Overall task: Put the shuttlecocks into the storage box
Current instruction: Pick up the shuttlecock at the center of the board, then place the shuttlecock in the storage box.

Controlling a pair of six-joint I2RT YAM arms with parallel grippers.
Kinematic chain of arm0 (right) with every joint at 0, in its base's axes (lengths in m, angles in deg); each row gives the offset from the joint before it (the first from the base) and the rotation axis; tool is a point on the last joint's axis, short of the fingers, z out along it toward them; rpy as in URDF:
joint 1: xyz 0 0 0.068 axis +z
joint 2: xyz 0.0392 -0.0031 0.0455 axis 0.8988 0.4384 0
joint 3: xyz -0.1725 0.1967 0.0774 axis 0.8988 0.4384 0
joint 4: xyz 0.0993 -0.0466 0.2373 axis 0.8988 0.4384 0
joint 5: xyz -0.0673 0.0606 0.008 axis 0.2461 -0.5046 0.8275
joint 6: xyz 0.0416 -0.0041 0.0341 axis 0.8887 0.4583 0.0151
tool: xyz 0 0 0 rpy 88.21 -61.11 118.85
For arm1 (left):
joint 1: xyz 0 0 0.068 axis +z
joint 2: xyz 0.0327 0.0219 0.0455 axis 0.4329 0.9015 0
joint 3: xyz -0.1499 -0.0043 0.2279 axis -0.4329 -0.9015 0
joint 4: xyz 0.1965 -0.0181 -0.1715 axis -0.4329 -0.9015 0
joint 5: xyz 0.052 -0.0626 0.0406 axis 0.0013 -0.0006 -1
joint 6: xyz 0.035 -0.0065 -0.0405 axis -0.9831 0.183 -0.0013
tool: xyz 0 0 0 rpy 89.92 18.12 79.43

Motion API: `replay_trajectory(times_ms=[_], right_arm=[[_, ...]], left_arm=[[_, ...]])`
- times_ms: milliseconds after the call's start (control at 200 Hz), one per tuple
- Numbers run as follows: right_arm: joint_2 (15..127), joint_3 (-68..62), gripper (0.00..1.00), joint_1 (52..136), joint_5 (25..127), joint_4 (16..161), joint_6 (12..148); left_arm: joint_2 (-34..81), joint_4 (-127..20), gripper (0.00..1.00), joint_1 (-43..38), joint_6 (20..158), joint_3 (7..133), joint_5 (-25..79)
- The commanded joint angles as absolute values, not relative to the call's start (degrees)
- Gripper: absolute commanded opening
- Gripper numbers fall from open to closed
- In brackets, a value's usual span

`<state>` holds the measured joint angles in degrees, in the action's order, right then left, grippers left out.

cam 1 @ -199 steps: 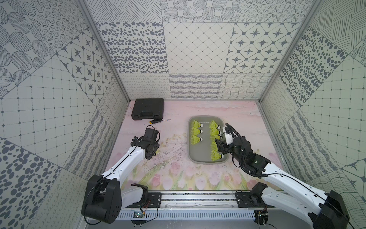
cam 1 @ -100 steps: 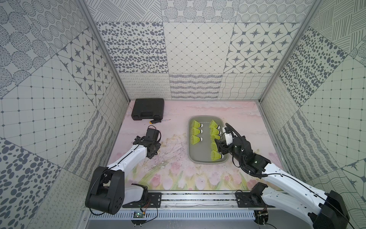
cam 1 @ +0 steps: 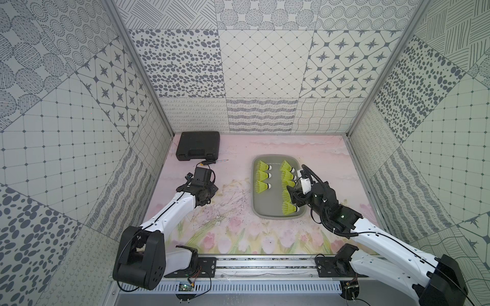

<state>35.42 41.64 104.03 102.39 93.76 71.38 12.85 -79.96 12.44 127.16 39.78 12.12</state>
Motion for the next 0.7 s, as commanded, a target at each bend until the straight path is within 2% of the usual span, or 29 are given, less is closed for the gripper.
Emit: replay_trajectory(times_ms=[0, 340, 695], right_arm=[[35.11, 43.36, 0.72, 103.79, 100.34, 88.98, 69.69], [36.17, 46.34, 0.72, 103.87, 89.66, 80.78, 60.32], [40.72, 45.72, 0.72, 104.1, 80.44, 76.08, 51.7]], left_arm=[[13.7, -78.03, 0.0, 11.58, 111.76, 43.71, 26.48], [18.53, -84.94, 0.0, 2.7, 100.46, 55.7, 33.36], [22.61, -88.65, 0.0, -2.58, 93.8, 64.91, 49.54]])
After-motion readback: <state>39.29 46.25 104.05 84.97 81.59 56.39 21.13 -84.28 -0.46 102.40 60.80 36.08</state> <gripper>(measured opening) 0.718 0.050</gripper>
